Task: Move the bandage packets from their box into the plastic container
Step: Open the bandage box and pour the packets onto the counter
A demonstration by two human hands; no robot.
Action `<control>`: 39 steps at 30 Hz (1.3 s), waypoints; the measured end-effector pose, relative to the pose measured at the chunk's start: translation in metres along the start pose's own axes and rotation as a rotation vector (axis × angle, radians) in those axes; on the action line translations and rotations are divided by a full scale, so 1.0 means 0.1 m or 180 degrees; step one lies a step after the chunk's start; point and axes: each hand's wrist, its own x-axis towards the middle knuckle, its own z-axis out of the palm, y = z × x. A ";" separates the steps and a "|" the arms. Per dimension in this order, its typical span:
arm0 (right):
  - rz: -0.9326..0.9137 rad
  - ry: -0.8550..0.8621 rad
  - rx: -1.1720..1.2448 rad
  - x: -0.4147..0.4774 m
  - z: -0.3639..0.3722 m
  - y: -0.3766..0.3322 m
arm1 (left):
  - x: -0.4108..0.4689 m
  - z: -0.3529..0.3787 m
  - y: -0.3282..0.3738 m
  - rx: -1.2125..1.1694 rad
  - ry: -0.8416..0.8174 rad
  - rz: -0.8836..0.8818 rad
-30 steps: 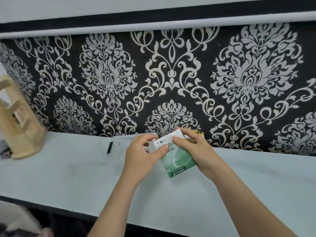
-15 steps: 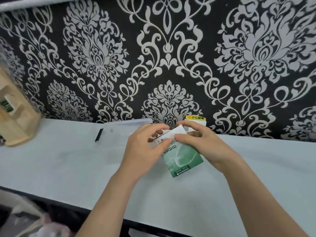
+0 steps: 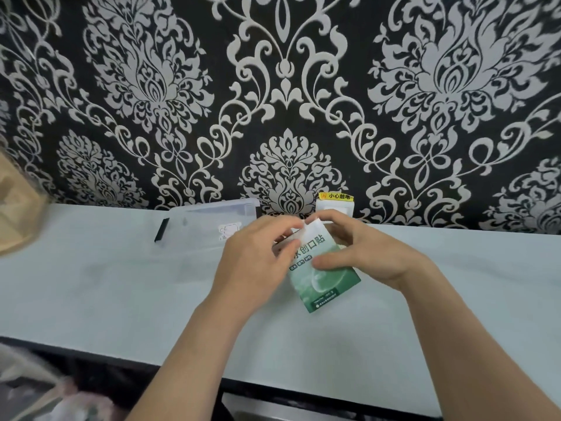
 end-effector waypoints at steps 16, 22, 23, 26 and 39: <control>-0.0258 0.0858 -0.0153 0.00 0.08 -0.02 | -0.03 0.22 0.07 0.1446 0.0380 0.0365; -0.0263 0.0683 0.0127 -0.01 -0.01 0.02 | 0.00 0.12 0.08 0.0640 0.0426 -0.0048; -0.0302 0.0653 0.0185 -0.01 -0.04 0.02 | 0.00 0.09 0.10 0.0373 0.0449 -0.0262; -0.0348 0.0540 0.0238 -0.02 -0.10 0.03 | 0.01 0.04 0.16 -0.0645 0.0360 -0.0885; -0.0435 -0.0277 0.0785 0.00 -0.25 0.15 | -0.03 -0.11 0.06 -0.1981 -0.1210 -0.1495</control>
